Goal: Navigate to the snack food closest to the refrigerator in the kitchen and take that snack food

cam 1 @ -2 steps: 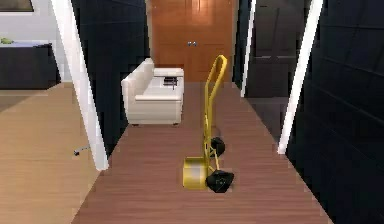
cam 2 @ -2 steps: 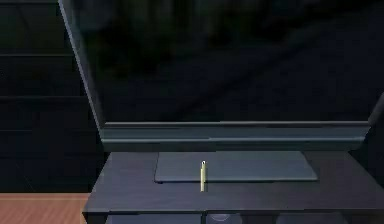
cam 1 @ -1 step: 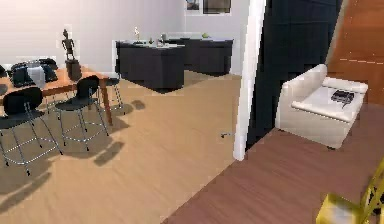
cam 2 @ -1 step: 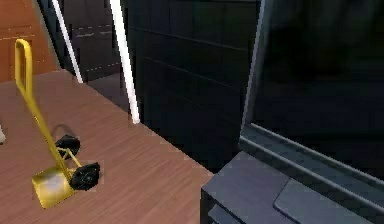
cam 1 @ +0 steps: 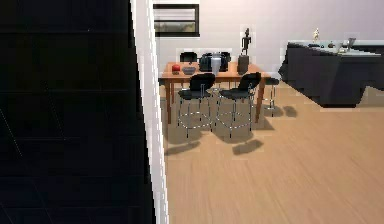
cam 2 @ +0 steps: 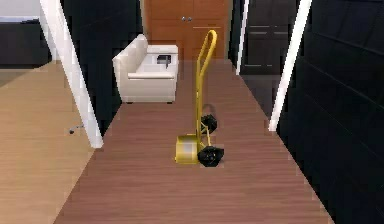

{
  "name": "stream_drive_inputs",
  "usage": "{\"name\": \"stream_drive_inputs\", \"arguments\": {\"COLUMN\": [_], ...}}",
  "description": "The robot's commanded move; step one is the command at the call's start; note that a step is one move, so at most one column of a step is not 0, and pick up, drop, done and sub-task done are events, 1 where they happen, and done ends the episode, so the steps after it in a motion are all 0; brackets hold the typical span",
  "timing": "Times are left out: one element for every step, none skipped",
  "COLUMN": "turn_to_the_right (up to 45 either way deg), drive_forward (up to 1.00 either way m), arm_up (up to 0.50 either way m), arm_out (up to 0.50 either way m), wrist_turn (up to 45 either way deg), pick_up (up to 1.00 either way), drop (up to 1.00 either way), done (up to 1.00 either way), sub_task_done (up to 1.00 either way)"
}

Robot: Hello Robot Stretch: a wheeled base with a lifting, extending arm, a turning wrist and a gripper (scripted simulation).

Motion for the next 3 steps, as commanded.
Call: {"name": "stream_drive_inputs", "arguments": {"turn_to_the_right": [0.0,45.0,0.0], "drive_forward": [0.05,0.00,0.35], "arm_up": [0.00,0.00,0.00], "arm_out": [0.00,0.00,0.00], "wrist_turn": [0.0,0.0,0.0], "pick_up": [0.00,0.00,0.00], "drop": [0.00,0.00,0.00], "done": [0.00,0.00,0.00], "sub_task_done": [0.00,0.00,0.00]}}
